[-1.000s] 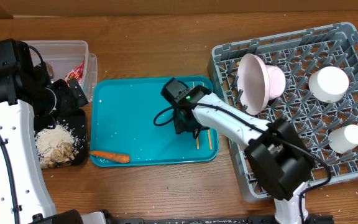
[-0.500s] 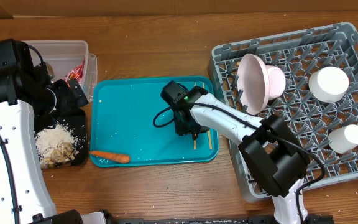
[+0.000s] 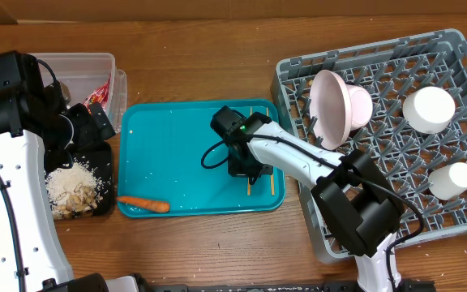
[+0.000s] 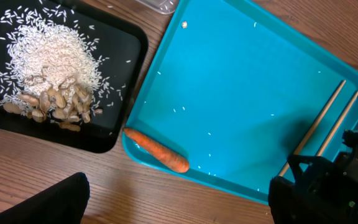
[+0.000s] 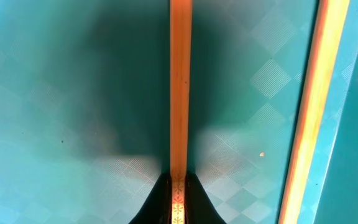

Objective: Sort waste into correct bins and load items into the dishwasher
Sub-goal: 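Grasp the chopsticks on the teal tray with the right gripper, then carry the chopsticks into the dish rack and release them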

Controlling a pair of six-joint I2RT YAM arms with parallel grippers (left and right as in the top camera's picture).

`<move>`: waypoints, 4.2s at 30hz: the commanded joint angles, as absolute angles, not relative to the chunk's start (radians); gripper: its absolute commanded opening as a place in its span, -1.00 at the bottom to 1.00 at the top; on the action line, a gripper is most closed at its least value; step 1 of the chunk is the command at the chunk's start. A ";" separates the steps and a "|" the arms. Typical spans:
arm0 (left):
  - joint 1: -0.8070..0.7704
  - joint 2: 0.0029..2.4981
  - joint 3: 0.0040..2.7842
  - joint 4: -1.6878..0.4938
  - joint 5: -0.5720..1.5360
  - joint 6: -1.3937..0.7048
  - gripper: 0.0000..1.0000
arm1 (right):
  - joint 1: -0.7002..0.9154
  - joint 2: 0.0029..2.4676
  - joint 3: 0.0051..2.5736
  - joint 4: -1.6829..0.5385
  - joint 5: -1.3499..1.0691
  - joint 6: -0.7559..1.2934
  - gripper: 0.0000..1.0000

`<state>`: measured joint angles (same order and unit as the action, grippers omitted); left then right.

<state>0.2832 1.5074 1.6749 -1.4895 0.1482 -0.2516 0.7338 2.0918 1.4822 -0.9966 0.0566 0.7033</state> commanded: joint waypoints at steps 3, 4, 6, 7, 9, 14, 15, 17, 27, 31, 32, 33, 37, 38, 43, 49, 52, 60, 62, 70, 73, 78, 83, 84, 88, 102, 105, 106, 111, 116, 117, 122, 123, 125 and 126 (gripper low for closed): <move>0.286 1.504 1.669 -1.489 0.146 -0.224 0.88 | 0.705 2.056 1.501 -1.034 0.062 0.673 -0.92; 0.286 1.504 1.669 -1.489 0.146 -0.224 0.88 | 0.696 2.033 1.508 -1.048 0.062 0.653 -0.92; 0.286 1.504 1.669 -1.487 0.146 -0.224 0.89 | 0.680 1.974 1.520 -1.076 0.068 0.611 -0.92; 0.286 1.504 1.669 -1.486 0.146 -0.224 0.90 | 0.671 1.939 1.526 -1.090 0.069 0.588 -0.92; 0.286 1.504 1.669 -1.485 0.146 -0.224 0.91 | 0.648 1.855 1.534 -1.123 0.069 0.529 -0.92; 0.286 1.504 1.669 -1.484 0.146 -0.224 0.91 | 0.555 1.636 1.534 -1.280 0.069 0.373 -0.92; 0.286 1.504 1.669 -1.484 0.146 -0.224 0.91 | 0.531 1.605 1.533 -1.320 0.069 0.341 -0.92; 0.286 1.504 1.669 -1.484 0.146 -0.224 0.92 | 0.492 1.571 1.533 -1.386 0.069 0.297 -0.92; 0.286 1.504 1.669 -1.486 0.145 -0.222 0.92 | 0.411 1.555 1.406 -1.531 0.065 0.212 -0.92; 0.286 1.504 1.669 -1.487 0.145 -0.220 0.92 | 0.411 1.554 1.313 -1.499 0.066 0.213 -0.92; 0.286 1.504 1.669 -1.487 0.145 -0.220 0.92 | 0.408 1.554 1.287 -1.481 0.065 0.213 -0.92; 0.286 1.504 1.669 -1.487 0.145 -0.220 0.92 | 0.408 1.554 1.271 -1.467 0.065 0.217 -0.92; 0.286 1.504 1.669 -1.485 0.146 -0.221 0.92 | 0.408 1.554 1.196 -1.384 0.022 0.227 -0.92; 0.286 1.504 1.669 -1.485 0.146 -0.221 0.93 | 0.408 1.554 1.191 -1.375 0.019 0.227 -0.92; 0.286 1.504 1.669 -1.486 0.146 -0.221 0.92 | 0.408 1.554 1.190 -1.369 0.022 0.228 -0.61; 0.286 1.504 1.669 -1.485 0.146 -0.221 0.93 | 0.408 1.554 1.195 -1.361 0.024 0.230 -0.14; 0.286 1.504 1.669 -1.482 0.146 -0.221 0.92 | 0.408 1.554 1.246 -1.373 0.023 0.240 -0.14; 0.286 1.504 1.669 -1.480 0.146 -0.221 0.96 | 0.432 1.545 1.563 -1.240 -0.074 0.228 0.20; 0.286 1.504 1.669 -1.480 0.146 -0.221 0.97 | 0.439 1.549 1.563 -1.178 -0.112 0.228 0.22; 0.286 1.504 1.669 -1.471 0.146 -0.221 1.00 | 0.490 1.693 1.542 -1.114 -0.116 0.244 0.22; 0.286 1.504 1.669 -1.469 0.146 -0.221 1.00 | 0.512 1.791 1.542 -1.108 -0.113 0.286 0.21; 0.286 1.504 1.669 -1.469 0.146 -0.221 1.00 | 0.542 1.940 1.542 -1.096 -0.073 0.358 0.21; 0.286 1.504 1.669 -1.469 0.146 -0.221 1.00 | 0.551 2.058 1.542 -1.066 -0.060 0.398 0.19; 0.286 1.504 1.669 -1.469 0.146 -0.221 1.00 | 0.551 2.075 1.542 -1.061 -0.060 0.398 0.19; 0.286 1.504 1.669 -1.469 0.146 -0.221 1.00 | 0.555 2.144 1.542 -1.050 -0.054 0.398 0.05; 0.286 1.504 1.669 -1.469 0.146 -0.221 1.00 | 0.547 2.120 1.568 -1.141 -0.056 0.400 -0.92; 0.286 1.504 1.669 -1.469 0.146 -0.221 1.00 | 0.542 2.026 1.601 -1.184 -0.059 0.358 -0.92; 0.286 1.504 1.669 -1.469 0.146 -0.221 1.00 | 0.542 1.986 1.612 -1.195 -0.059 0.332 -0.92; 0.286 1.504 1.669 -1.469 0.146 -0.221 1.00 | 0.528 1.755 1.628 -1.251 -0.053 0.190 -0.92; 0.286 1.504 1.669 -1.469 0.146 -0.221 1.00 | 0.439 1.621 1.628 -1.366 0.033 0.154 -0.92; 0.286 1.504 1.669 -1.469 0.146 -0.221 1.00 | 0.421 1.621 1.628 -1.385 0.033 0.136 -0.92; 0.286 1.504 1.669 -1.469 0.147 -0.221 1.00 | 0.358 1.630 1.556 -1.409 0.029 0.095 -0.92; 0.286 1.504 1.669 -1.470 0.147 -0.221 1.00 | 0.353 1.630 1.534 -1.404 0.029 0.096 -0.92; 0.286 1.504 1.669 -1.473 0.147 -0.221 1.00 | 0.345 1.630 1.474 -1.382 0.029 0.096 -0.92; 0.286 1.504 1.669 -1.475 0.147 -0.221 1.00 | 0.344 1.630 1.439 -1.363 0.029 0.096 -0.92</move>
